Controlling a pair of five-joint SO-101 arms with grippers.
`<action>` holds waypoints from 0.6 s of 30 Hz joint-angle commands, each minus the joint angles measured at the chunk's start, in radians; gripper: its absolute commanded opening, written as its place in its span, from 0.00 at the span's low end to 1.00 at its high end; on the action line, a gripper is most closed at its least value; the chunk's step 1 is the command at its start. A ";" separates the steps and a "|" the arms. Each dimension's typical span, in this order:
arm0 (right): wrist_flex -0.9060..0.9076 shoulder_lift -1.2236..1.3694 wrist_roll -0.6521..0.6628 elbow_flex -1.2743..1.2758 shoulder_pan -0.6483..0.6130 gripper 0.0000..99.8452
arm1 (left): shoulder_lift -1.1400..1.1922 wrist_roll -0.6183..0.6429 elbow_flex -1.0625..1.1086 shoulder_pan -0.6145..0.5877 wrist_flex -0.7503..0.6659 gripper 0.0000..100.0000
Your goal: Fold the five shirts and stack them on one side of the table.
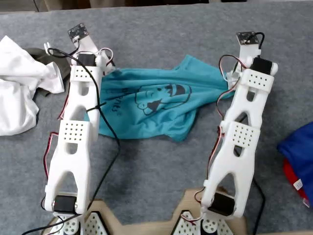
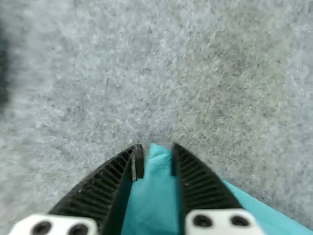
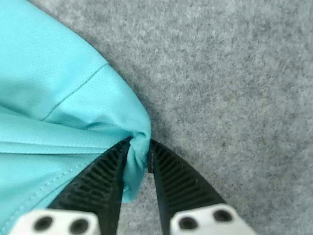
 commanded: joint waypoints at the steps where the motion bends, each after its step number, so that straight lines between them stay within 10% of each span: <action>1: -0.015 -0.008 0.011 -0.039 0.004 0.01 | -0.008 0.002 -0.034 0.011 0.008 0.02; 18: 0.060 -0.137 0.069 -0.041 0.001 0.01 | -0.019 -0.003 -0.193 0.017 0.238 0.02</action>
